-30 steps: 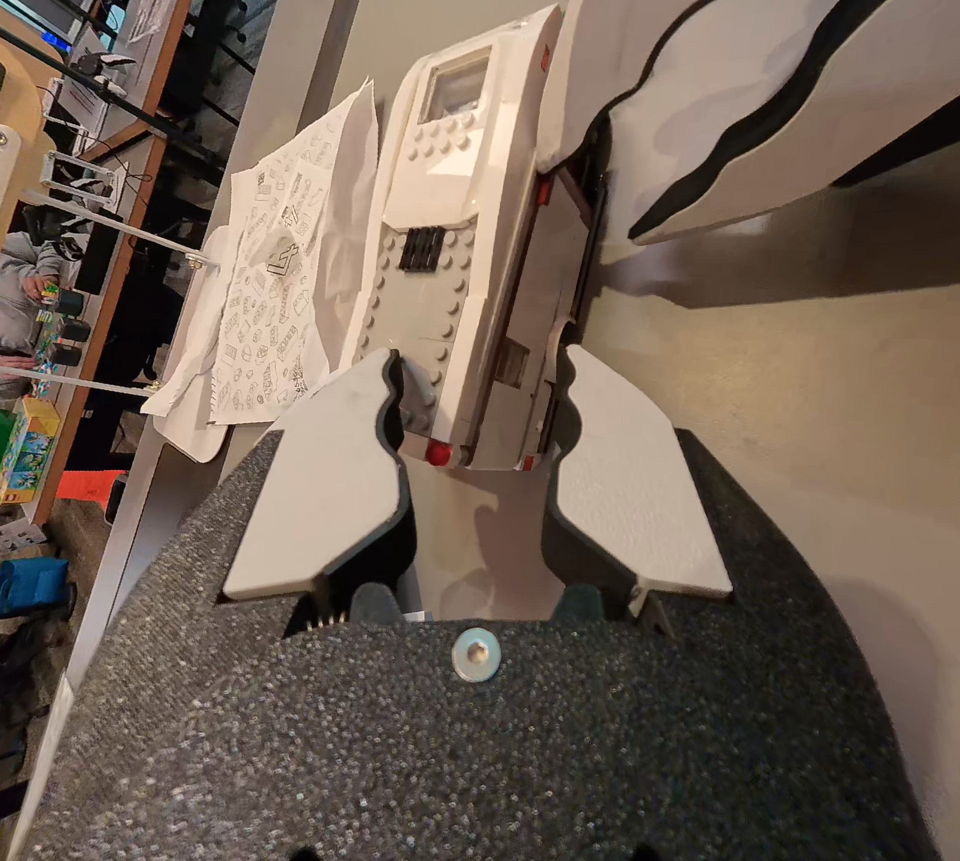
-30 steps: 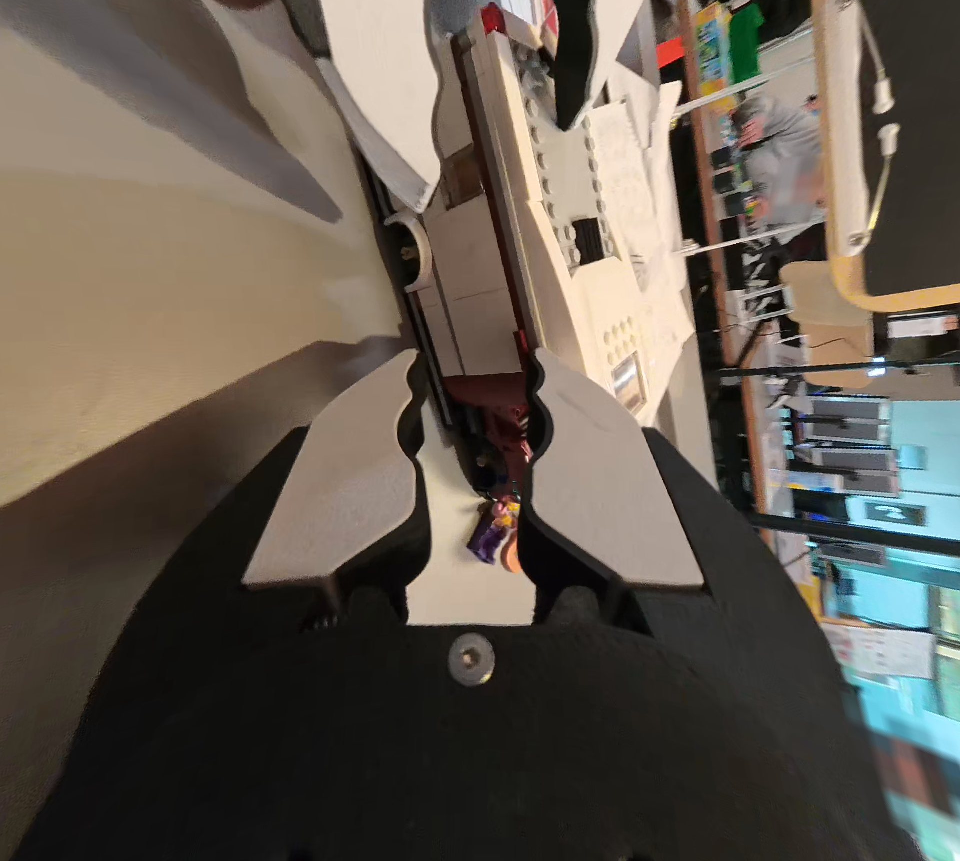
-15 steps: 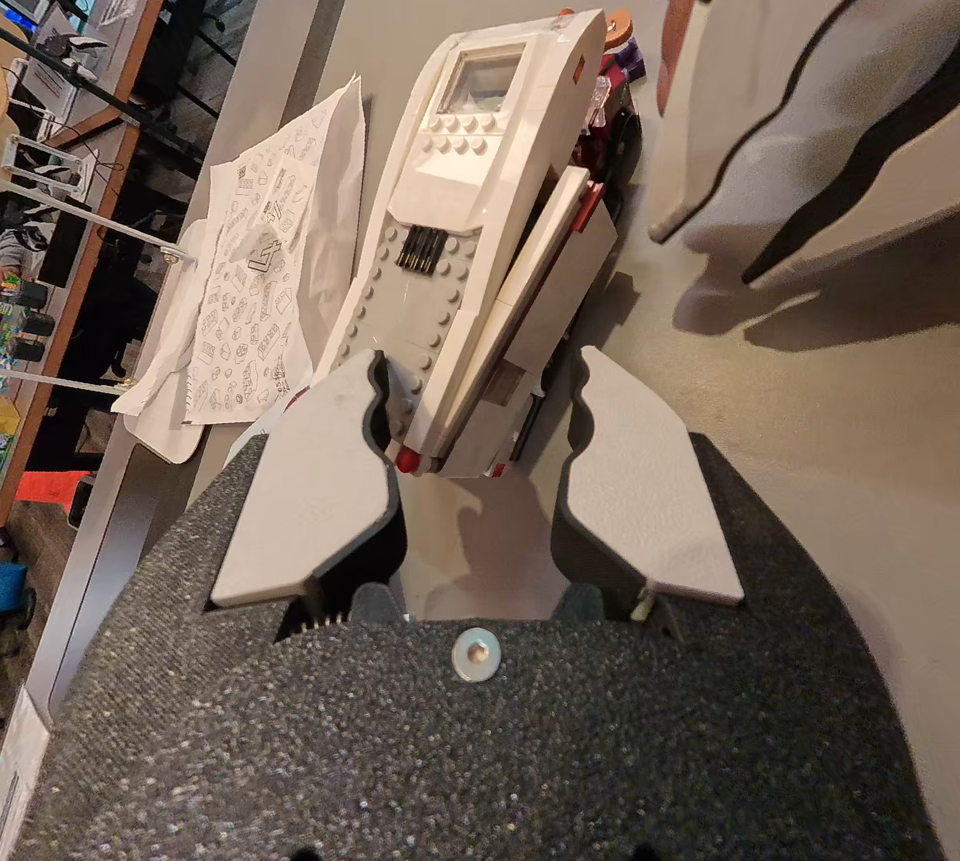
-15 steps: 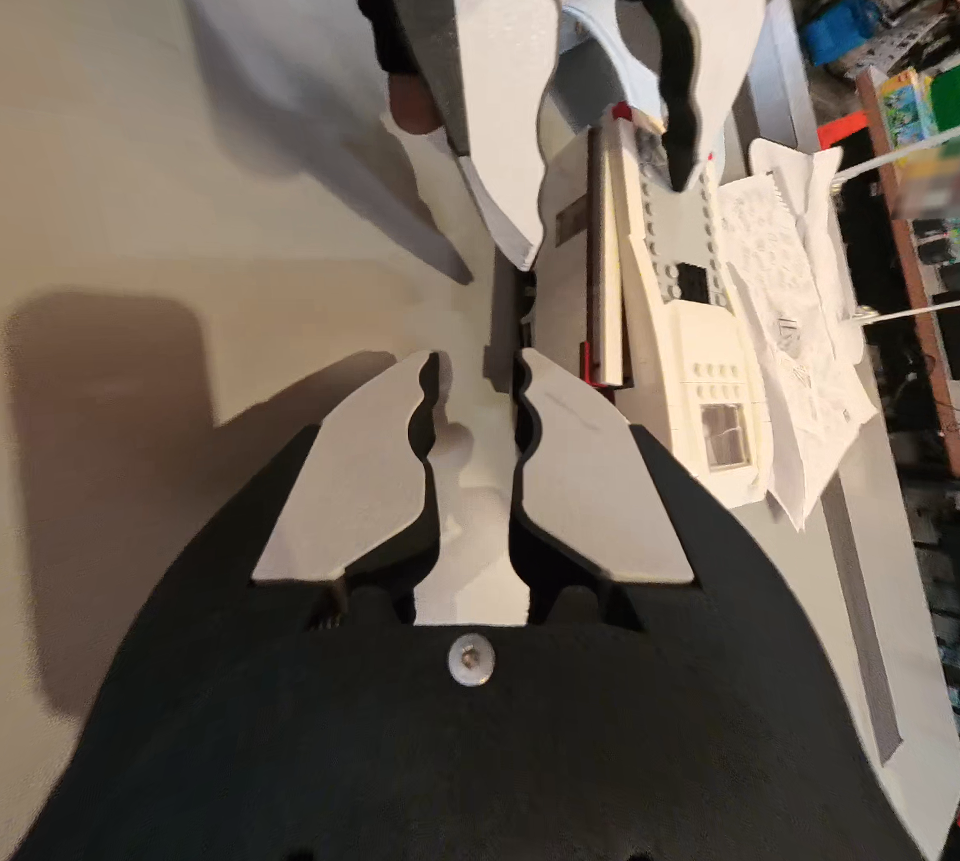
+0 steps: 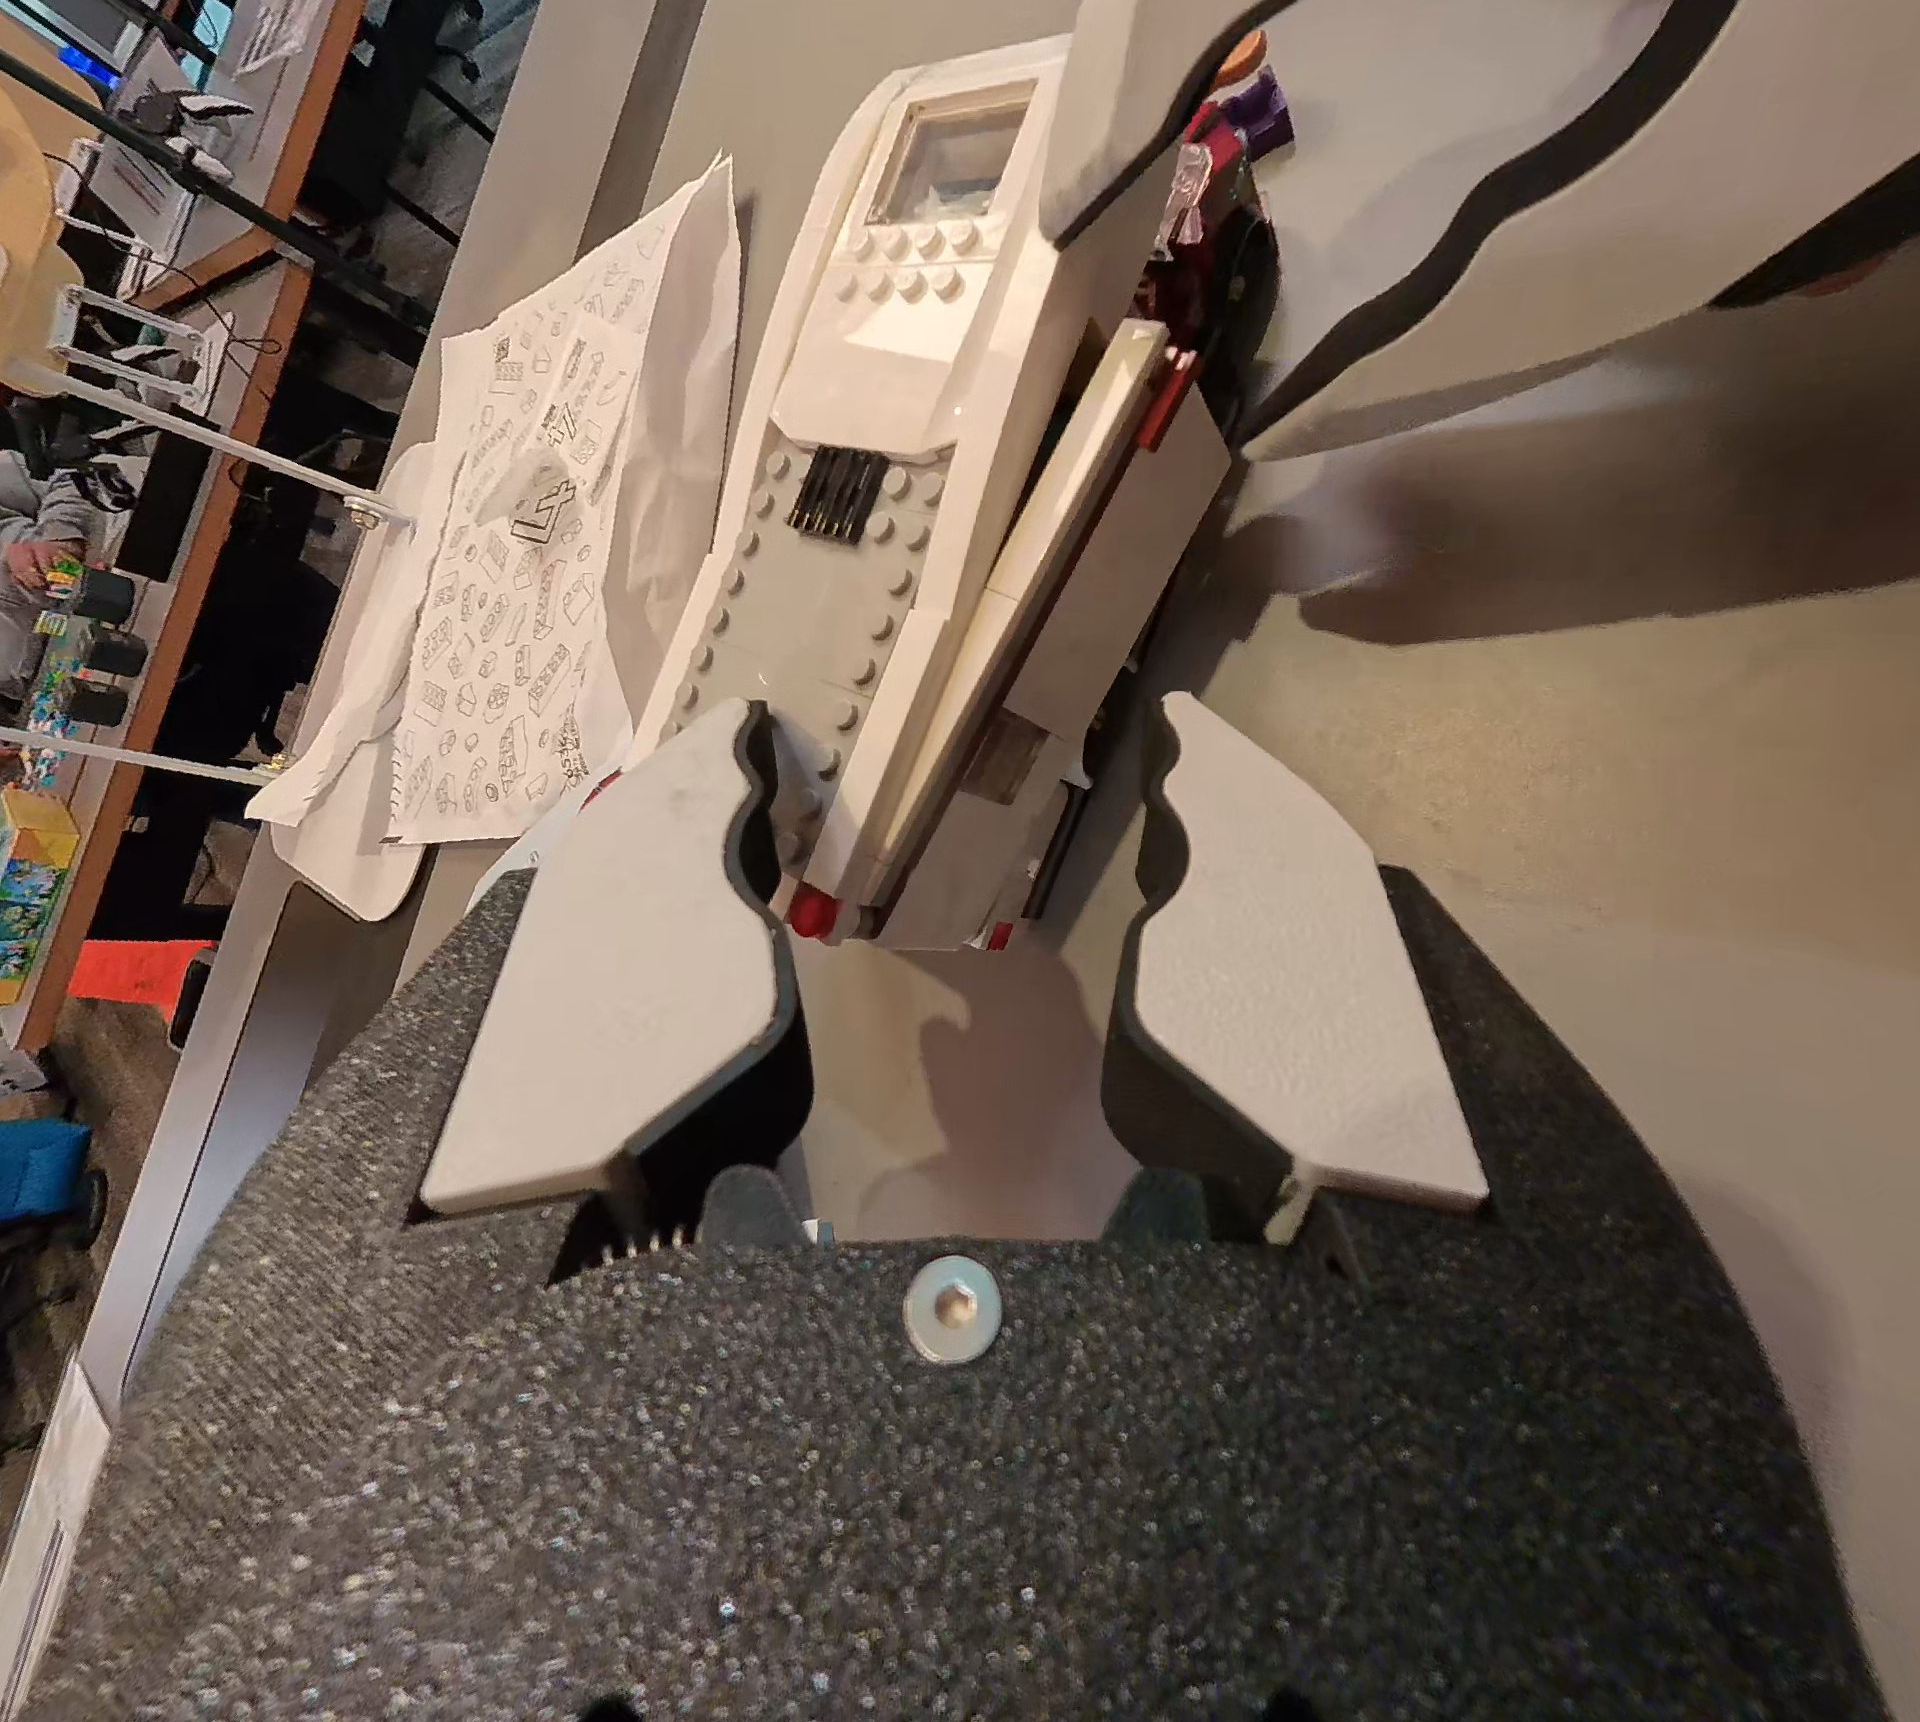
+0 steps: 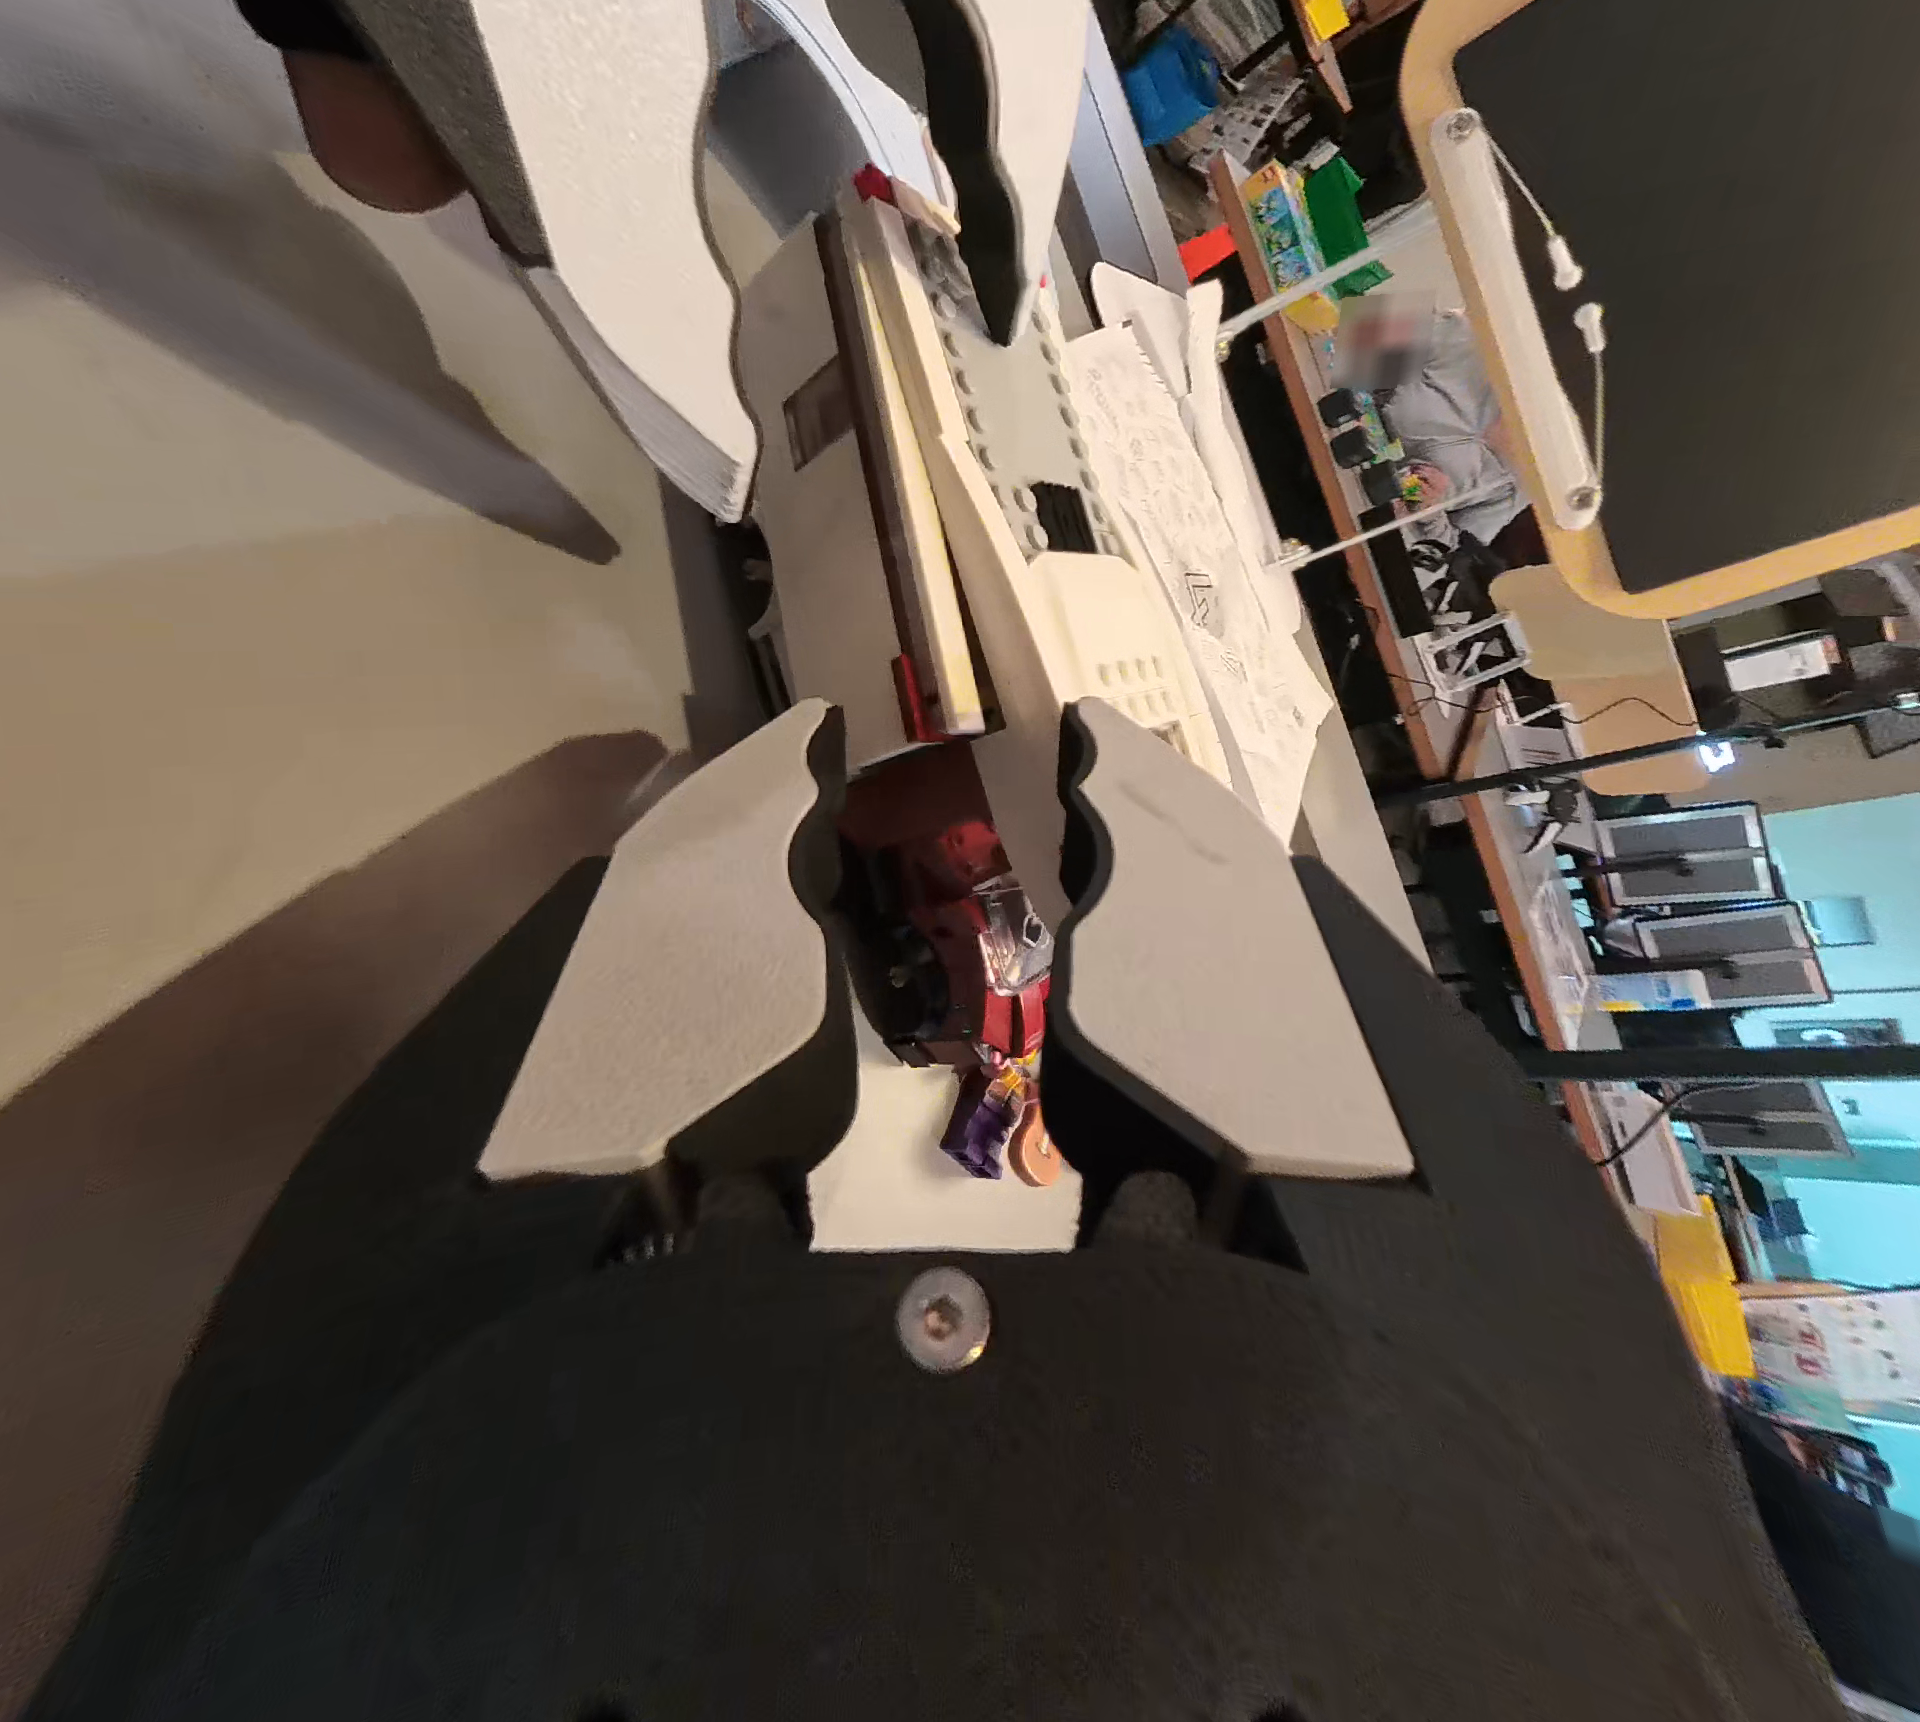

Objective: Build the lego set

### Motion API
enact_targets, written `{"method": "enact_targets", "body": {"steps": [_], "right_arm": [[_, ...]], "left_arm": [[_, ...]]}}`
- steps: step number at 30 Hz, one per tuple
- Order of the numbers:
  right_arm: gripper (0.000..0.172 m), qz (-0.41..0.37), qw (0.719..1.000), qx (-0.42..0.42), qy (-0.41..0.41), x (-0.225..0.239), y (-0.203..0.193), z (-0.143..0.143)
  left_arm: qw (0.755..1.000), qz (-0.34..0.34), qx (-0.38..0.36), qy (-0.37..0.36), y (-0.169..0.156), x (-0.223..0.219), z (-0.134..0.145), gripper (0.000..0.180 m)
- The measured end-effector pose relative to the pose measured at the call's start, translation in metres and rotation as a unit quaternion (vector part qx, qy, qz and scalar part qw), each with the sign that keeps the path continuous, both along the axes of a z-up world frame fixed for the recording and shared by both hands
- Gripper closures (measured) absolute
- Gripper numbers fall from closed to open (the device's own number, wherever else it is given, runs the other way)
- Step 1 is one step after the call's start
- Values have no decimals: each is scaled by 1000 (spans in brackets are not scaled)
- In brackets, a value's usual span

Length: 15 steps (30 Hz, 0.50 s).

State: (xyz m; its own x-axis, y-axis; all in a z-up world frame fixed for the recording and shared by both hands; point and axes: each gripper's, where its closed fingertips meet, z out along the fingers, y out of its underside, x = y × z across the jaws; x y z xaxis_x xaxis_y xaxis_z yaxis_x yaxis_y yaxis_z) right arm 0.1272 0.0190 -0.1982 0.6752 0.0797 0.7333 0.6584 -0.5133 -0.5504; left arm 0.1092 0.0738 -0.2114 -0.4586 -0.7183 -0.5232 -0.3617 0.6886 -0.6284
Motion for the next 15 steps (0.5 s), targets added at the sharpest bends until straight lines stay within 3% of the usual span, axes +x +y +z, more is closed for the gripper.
{"method": "enact_targets", "body": {"steps": [15], "right_arm": [[131,11,1000,-10,10,-5,2,-14]], "left_arm": [[1000,9,2,-13,2,2,1,116]]}}
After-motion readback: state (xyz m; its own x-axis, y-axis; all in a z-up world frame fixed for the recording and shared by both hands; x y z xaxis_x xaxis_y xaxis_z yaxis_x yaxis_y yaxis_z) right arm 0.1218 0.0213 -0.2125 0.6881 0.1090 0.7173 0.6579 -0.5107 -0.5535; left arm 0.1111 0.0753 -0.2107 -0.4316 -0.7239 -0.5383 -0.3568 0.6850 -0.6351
